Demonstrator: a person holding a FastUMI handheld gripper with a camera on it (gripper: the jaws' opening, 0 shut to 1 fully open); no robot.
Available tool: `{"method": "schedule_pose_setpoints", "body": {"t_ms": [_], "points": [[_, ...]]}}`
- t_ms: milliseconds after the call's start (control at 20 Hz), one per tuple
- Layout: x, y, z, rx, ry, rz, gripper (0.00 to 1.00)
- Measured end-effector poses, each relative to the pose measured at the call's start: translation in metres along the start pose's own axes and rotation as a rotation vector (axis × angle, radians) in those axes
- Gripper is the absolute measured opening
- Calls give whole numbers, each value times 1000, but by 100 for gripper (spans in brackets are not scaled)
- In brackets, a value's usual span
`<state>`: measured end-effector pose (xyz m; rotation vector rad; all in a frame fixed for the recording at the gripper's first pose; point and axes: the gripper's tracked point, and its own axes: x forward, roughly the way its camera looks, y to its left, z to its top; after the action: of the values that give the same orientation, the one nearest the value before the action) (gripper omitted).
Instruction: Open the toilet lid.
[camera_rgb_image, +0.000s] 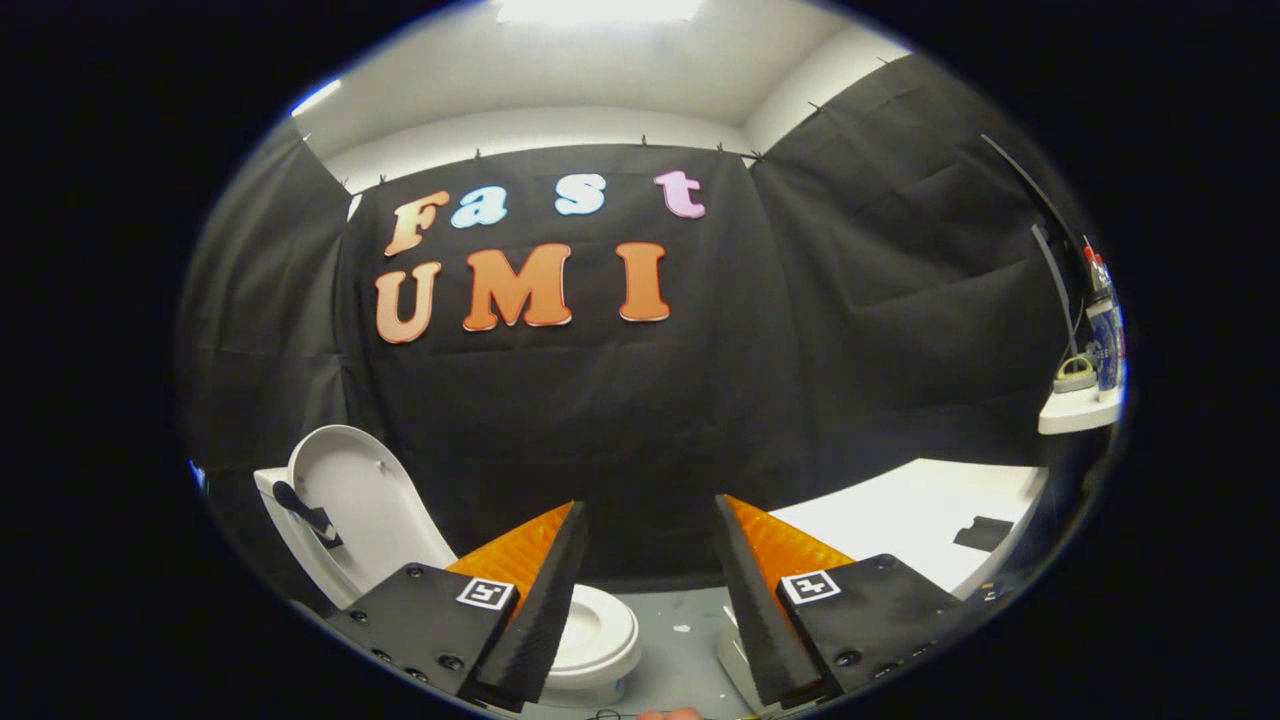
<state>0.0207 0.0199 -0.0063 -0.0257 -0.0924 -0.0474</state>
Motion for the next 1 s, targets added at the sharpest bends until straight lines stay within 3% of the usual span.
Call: {"method": "schedule_pose_setpoints", "body": {"t_ms": [1000], "points": [[3,0,-10,9,45,2,82]]}}
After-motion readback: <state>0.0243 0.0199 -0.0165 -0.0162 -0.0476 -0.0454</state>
